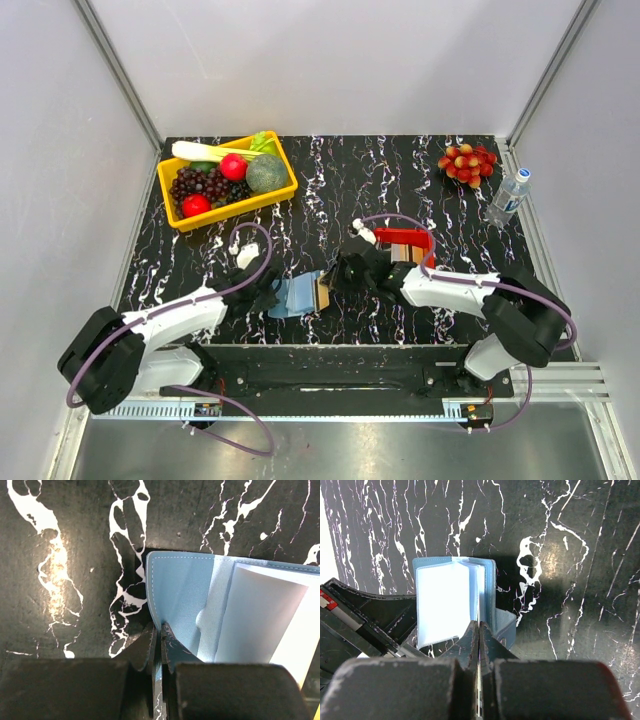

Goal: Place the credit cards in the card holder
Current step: Open the card holder at the center of the board, then insert the credit card into the card holder.

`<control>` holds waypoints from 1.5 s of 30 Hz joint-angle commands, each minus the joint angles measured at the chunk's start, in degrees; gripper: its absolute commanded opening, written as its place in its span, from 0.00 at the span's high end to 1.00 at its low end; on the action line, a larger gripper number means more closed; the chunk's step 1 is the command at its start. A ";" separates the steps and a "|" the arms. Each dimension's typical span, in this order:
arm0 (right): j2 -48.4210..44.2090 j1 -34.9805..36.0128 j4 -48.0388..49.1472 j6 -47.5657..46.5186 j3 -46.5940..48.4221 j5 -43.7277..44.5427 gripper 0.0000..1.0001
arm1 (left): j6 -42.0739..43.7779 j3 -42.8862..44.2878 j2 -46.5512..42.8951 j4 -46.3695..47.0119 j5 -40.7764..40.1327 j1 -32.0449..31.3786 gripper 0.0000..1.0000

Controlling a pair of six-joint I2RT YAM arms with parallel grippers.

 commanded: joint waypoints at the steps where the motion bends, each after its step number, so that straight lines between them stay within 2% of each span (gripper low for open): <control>1: -3.81 -0.86 0.36 0.48 -0.43 2.31 1.00 | 1.73 -1.23 3.59 -0.91 0.12 0.15 1.00; 6: -6.01 -1.73 -0.69 -0.48 -0.44 4.15 1.00 | 2.69 -1.23 4.48 -0.65 -0.14 0.15 1.00; 19: -2.76 -2.70 -1.13 -1.19 -0.35 3.54 1.00 | 4.72 -0.88 5.53 0.93 1.26 0.15 1.00; 28: 0.76 -2.70 0.45 -1.19 0.01 1.52 1.00 | 5.24 -0.79 5.62 1.29 1.97 0.15 1.00; 35: -0.47 -2.70 4.40 -2.42 0.09 -2.08 1.00 | 6.21 -0.70 6.76 3.30 3.55 0.15 1.00; 45: 0.32 -2.70 5.28 -2.86 1.15 -4.89 1.00 | 7.35 0.62 7.73 4.36 4.25 0.15 1.00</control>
